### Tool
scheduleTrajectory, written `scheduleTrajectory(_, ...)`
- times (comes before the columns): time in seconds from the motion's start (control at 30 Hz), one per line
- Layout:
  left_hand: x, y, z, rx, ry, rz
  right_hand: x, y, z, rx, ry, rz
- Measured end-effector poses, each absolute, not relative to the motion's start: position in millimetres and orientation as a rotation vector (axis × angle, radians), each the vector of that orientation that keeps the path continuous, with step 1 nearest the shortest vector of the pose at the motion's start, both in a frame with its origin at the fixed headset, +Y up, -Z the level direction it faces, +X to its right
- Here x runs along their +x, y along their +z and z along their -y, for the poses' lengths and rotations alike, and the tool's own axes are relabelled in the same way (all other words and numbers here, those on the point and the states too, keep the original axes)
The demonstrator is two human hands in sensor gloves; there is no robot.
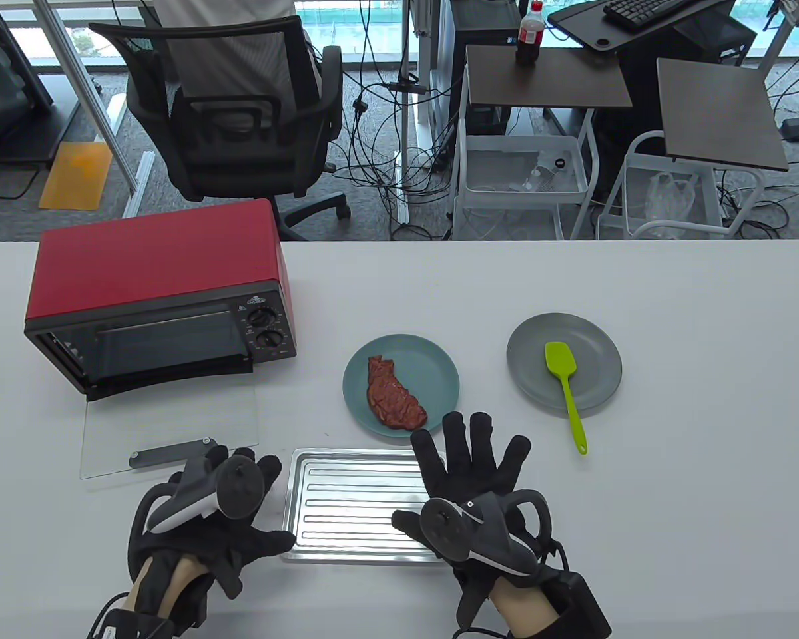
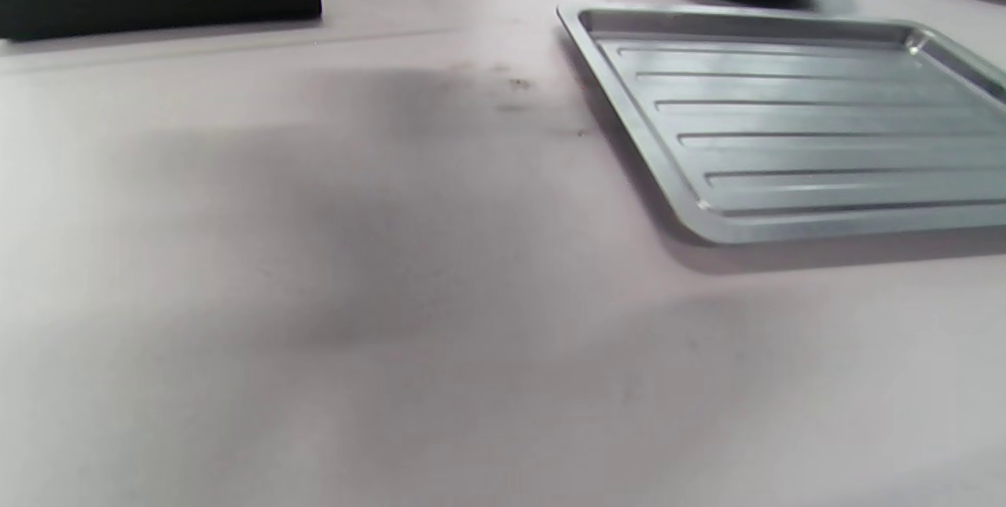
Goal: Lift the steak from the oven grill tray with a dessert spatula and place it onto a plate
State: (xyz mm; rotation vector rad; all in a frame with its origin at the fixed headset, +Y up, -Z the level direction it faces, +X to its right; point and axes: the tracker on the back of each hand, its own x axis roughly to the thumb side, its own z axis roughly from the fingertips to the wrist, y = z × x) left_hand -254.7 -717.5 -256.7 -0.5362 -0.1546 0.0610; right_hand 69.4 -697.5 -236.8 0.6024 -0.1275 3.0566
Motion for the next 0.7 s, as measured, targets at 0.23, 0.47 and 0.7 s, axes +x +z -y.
scheduleTrajectory(0.23,-284,-271,710,-0.45,0.076,0.066,69,-236,698,0.609,3.059,0.122)
scheduleTrajectory(0.47,-299,-291,727,-0.407,0.009,-0.026,67,-236,700,0.614,3.067,0.101)
scheduleTrajectory(0.7,-307,-314,740,-0.383,-0.026,-0.084,67,-237,700,0.605,3.057,0.081)
